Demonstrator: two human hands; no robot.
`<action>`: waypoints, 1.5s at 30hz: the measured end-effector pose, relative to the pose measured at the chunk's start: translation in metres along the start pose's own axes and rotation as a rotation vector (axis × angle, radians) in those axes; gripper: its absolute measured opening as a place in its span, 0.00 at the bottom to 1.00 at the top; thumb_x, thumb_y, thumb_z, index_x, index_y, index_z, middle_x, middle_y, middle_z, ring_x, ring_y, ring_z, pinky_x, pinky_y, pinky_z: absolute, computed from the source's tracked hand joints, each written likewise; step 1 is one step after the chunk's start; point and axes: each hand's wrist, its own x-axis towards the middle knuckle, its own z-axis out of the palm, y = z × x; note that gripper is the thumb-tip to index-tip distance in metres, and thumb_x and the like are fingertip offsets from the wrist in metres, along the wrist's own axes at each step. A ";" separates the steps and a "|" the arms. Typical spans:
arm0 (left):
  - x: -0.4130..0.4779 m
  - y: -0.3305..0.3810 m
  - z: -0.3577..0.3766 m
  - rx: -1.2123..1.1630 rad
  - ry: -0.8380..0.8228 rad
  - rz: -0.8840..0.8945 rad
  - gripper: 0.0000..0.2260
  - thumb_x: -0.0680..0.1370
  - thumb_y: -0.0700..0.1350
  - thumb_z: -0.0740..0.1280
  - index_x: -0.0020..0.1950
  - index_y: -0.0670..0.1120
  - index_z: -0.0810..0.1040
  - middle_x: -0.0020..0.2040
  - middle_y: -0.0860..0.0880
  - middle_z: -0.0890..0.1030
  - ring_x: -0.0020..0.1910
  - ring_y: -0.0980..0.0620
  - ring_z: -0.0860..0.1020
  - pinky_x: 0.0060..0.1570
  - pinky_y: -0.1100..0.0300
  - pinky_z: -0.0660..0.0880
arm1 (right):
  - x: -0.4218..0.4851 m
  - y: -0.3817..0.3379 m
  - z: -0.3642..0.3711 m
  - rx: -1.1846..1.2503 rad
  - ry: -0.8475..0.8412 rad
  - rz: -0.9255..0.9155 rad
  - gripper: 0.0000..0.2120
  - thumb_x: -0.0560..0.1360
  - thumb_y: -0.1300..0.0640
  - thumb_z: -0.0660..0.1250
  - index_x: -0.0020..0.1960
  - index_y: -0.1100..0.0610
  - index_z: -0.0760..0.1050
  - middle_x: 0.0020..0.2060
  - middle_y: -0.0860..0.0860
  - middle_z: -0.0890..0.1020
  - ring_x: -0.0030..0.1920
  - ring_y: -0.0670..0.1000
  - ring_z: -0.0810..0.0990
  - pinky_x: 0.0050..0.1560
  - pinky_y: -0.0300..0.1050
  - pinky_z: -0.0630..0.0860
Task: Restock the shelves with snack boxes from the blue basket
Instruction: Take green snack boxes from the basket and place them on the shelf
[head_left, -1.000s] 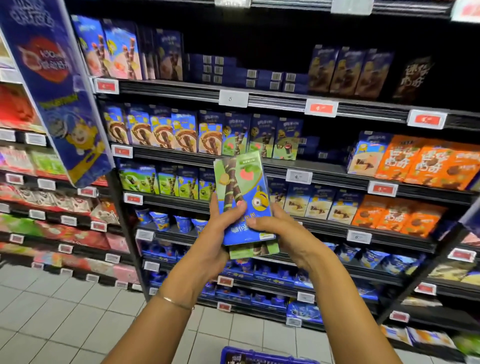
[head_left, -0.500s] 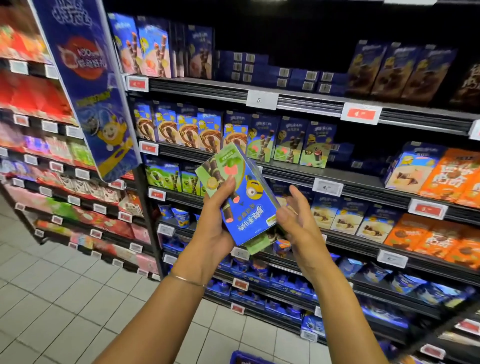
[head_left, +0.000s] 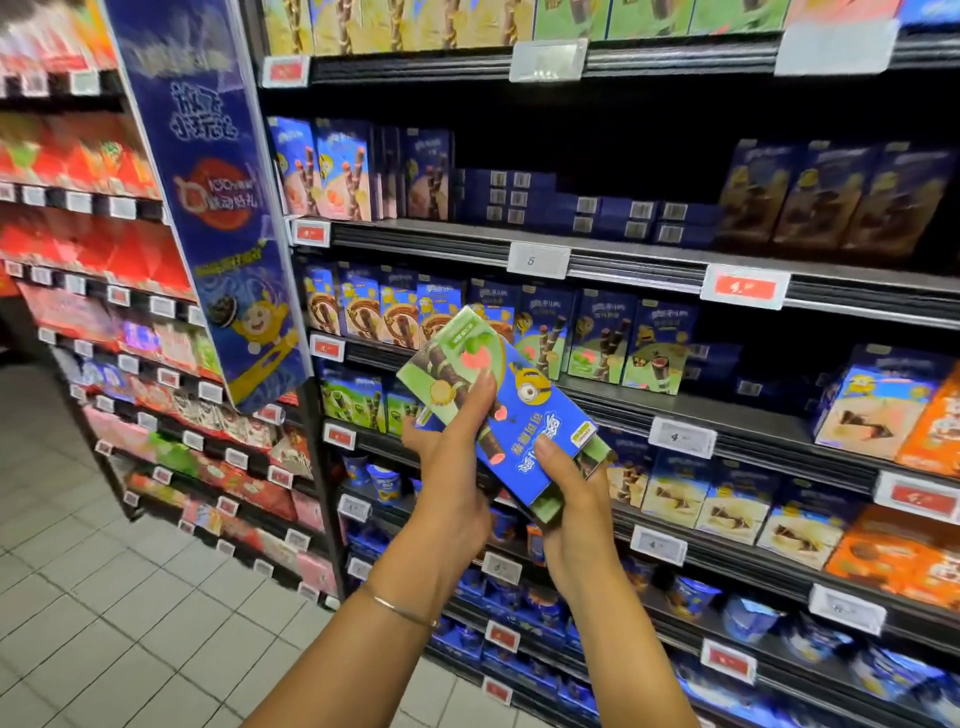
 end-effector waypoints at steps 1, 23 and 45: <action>0.001 0.000 -0.001 0.021 0.006 0.012 0.52 0.65 0.56 0.84 0.81 0.57 0.58 0.63 0.44 0.84 0.60 0.40 0.84 0.52 0.42 0.81 | 0.003 -0.001 0.000 0.010 -0.016 0.007 0.31 0.67 0.55 0.76 0.68 0.56 0.72 0.50 0.54 0.87 0.43 0.53 0.88 0.31 0.47 0.82; 0.152 0.105 -0.059 0.711 -1.072 -0.229 0.48 0.63 0.43 0.82 0.80 0.48 0.64 0.72 0.49 0.78 0.66 0.50 0.80 0.58 0.55 0.79 | 0.115 -0.109 0.090 -1.176 -0.437 0.095 0.33 0.62 0.60 0.79 0.64 0.51 0.73 0.52 0.47 0.85 0.51 0.46 0.85 0.48 0.45 0.83; 0.126 0.037 0.025 0.366 -0.694 -0.001 0.57 0.53 0.68 0.84 0.74 0.39 0.72 0.59 0.43 0.86 0.52 0.47 0.87 0.45 0.57 0.83 | 0.087 -0.089 0.037 -0.675 -0.124 -0.164 0.34 0.69 0.47 0.77 0.72 0.47 0.70 0.60 0.49 0.84 0.58 0.54 0.85 0.56 0.50 0.82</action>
